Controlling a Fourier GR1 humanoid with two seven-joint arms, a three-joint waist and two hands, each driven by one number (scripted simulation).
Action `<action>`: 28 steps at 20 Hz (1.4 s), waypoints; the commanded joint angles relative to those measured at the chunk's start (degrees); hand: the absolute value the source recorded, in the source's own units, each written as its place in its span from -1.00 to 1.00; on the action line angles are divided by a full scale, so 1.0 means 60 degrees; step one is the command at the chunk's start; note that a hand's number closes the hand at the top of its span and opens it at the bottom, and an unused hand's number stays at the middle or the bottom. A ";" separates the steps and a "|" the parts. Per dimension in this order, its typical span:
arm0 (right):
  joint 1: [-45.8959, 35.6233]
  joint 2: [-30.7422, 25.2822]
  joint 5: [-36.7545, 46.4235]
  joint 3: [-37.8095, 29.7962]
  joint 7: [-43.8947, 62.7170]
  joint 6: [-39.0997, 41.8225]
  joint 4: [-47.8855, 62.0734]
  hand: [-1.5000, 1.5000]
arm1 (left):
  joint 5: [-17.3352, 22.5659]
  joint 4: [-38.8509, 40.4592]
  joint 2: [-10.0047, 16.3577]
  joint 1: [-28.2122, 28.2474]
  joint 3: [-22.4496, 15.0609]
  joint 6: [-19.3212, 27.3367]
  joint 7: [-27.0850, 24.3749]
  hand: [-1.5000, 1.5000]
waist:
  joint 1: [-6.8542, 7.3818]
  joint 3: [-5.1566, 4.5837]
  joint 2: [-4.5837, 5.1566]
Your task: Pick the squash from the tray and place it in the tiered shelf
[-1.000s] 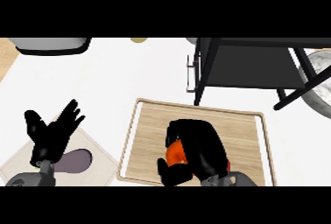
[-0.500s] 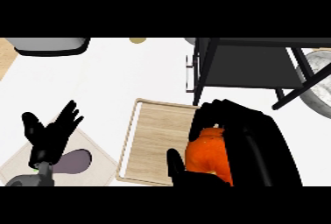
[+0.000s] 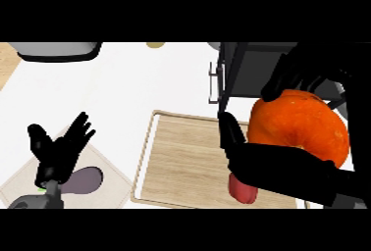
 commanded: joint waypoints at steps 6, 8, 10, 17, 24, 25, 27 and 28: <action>-0.3008 -0.1098 -0.1141 -0.2950 0.1036 0.1272 0.2319 1.00 | -0.0214 0.0163 -0.0162 0.0276 -0.0318 -0.0050 0.0356 0.00 | 0.0088 -0.0056 0.0068; -0.3354 -0.1786 -0.1602 -0.3750 0.0340 0.1431 0.3147 1.00 | -0.0049 0.0021 -0.0102 0.0311 -0.0155 -0.0183 0.0279 0.00 | 0.0127 -0.0051 0.0087; -0.3578 -0.2199 -0.1652 -0.3943 -0.0157 0.1482 0.3920 1.00 | -0.0127 0.0191 -0.0233 0.0293 -0.0204 -0.0106 0.0251 0.00 | 0.0147 -0.0052 0.0114; -0.3868 -0.2903 -0.2065 -0.4185 -0.1618 0.1772 0.5894 1.00 | -0.0624 0.0731 -0.0663 -0.0080 -0.0313 0.0239 -0.0183 0.00 | 0.0105 -0.0051 0.0140; -0.3368 -0.3334 -0.1202 -0.3702 -0.3604 0.0810 0.7531 1.00 | -0.0419 0.0504 -0.0478 -0.0226 -0.0135 -0.0079 0.0406 0.00 | 0.0198 -0.0046 0.0163; -0.3378 -0.3379 -0.1112 -0.3682 -0.3894 0.0603 0.7834 1.00 | -0.0344 0.0414 -0.0265 0.0056 0.0052 -0.0285 0.0206 0.00 | 0.0233 -0.0046 0.0159; -0.3813 -0.3448 -0.0868 -0.3713 -0.4154 0.0149 0.8686 1.00 | -0.0441 0.0558 -0.0533 -0.0297 -0.0108 -0.0069 0.0474 0.00 | 0.0259 -0.0047 0.0186; -0.3935 -0.3099 -0.0777 -0.3393 -0.3697 0.0130 0.8422 1.00 | -0.0484 0.0398 -0.0411 -0.0036 -0.0074 -0.0237 0.0292 0.00 | 0.0227 -0.0048 0.0144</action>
